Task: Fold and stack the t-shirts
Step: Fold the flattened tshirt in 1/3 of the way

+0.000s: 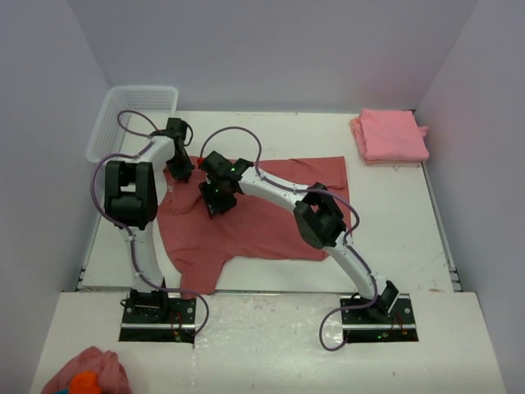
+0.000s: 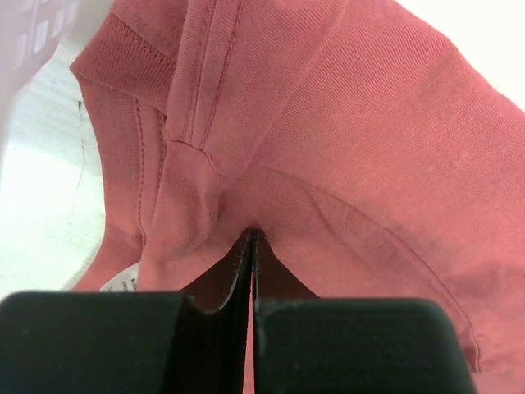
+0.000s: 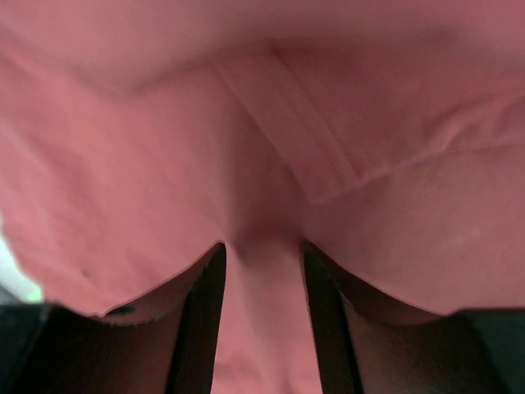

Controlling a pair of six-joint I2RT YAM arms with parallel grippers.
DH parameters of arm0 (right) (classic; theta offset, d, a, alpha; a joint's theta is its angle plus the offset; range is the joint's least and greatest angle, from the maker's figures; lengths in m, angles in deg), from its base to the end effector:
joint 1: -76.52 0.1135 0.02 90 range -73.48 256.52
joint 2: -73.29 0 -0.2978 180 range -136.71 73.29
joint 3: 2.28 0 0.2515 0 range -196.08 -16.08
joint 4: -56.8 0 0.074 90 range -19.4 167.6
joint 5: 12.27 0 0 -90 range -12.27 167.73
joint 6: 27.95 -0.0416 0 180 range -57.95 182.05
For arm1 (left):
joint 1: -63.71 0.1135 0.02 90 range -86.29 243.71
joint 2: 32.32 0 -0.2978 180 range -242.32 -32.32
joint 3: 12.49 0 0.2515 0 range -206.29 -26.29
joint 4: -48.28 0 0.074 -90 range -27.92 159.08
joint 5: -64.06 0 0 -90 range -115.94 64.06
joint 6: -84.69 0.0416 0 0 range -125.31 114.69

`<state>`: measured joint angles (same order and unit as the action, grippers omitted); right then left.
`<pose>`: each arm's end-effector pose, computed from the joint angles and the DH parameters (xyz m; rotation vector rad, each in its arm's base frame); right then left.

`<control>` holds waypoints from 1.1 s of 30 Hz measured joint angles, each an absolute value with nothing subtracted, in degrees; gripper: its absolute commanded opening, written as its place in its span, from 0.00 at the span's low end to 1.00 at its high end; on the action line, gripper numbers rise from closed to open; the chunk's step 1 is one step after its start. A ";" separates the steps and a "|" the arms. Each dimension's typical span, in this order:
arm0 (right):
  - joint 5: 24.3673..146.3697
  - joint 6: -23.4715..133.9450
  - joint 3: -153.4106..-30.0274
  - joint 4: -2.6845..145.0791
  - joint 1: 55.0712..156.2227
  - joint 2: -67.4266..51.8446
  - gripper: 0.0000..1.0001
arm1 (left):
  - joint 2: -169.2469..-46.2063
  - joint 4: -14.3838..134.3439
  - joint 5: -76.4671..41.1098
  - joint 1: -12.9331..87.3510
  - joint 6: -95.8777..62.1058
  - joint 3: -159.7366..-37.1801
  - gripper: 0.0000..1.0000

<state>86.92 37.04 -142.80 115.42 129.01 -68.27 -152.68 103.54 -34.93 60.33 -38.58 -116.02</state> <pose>0.3374 0.4505 0.1948 -0.7130 2.6631 0.6405 0.4462 -0.0198 0.1881 -0.7544 2.6920 0.0701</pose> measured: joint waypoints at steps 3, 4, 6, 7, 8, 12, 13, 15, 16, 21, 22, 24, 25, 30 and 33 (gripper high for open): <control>87.46 37.04 -141.71 114.55 128.62 -69.12 0.44 | -152.30 103.60 -34.91 60.33 -38.47 -115.61 0.00; 87.77 37.10 -141.62 114.30 128.27 -68.90 0.43 | -152.17 103.62 -34.91 60.33 -38.47 -115.41 0.00; 87.75 37.30 -141.29 113.91 127.81 -68.86 0.43 | -151.78 103.54 -34.85 60.31 -38.45 -114.95 0.00; 87.77 37.43 -141.03 113.89 127.57 -68.86 0.43 | -151.47 103.54 -34.82 60.31 -38.45 -114.51 0.00; 87.73 37.54 -140.70 113.89 127.39 -68.86 0.44 | -151.10 103.56 -34.72 60.31 -38.45 -114.03 0.00; 87.75 37.71 -140.46 113.76 127.13 -68.86 0.44 | -150.42 103.54 -34.72 60.27 -38.45 -112.81 0.00; 87.73 37.74 -140.46 113.71 127.13 -68.86 0.44 | -150.40 103.49 -34.72 60.27 -38.43 -112.74 0.00; 87.73 37.76 -140.46 113.65 127.15 -68.86 0.44 | -150.38 103.49 -34.74 60.27 -38.36 -112.74 0.00; 87.75 37.78 -140.46 113.65 127.15 -68.86 0.44 | -150.38 103.49 -34.72 60.27 -38.17 -112.74 0.00; 87.09 38.33 -137.73 112.38 127.20 -66.98 0.53 | -149.75 103.34 -35.87 60.16 -37.18 -112.50 0.05; 86.81 38.52 -136.18 112.18 127.20 -65.75 0.53 | -149.31 103.30 -36.07 60.16 -37.14 -112.37 0.05; 86.02 39.03 -134.60 112.60 127.20 -63.26 0.54 | -148.13 103.36 -36.77 60.16 -37.03 -112.09 0.11; 85.69 39.27 -134.58 112.77 127.20 -62.04 0.55 | -147.45 103.32 -36.99 60.16 -36.94 -112.09 0.14; 82.31 40.51 -135.04 114.04 127.00 -53.99 0.53 | -142.91 103.30 -38.82 59.30 -35.85 -112.15 0.24; 79.57 40.45 -135.74 115.51 126.10 -49.16 0.08 | -139.95 103.27 -39.85 57.75 -35.48 -112.20 0.26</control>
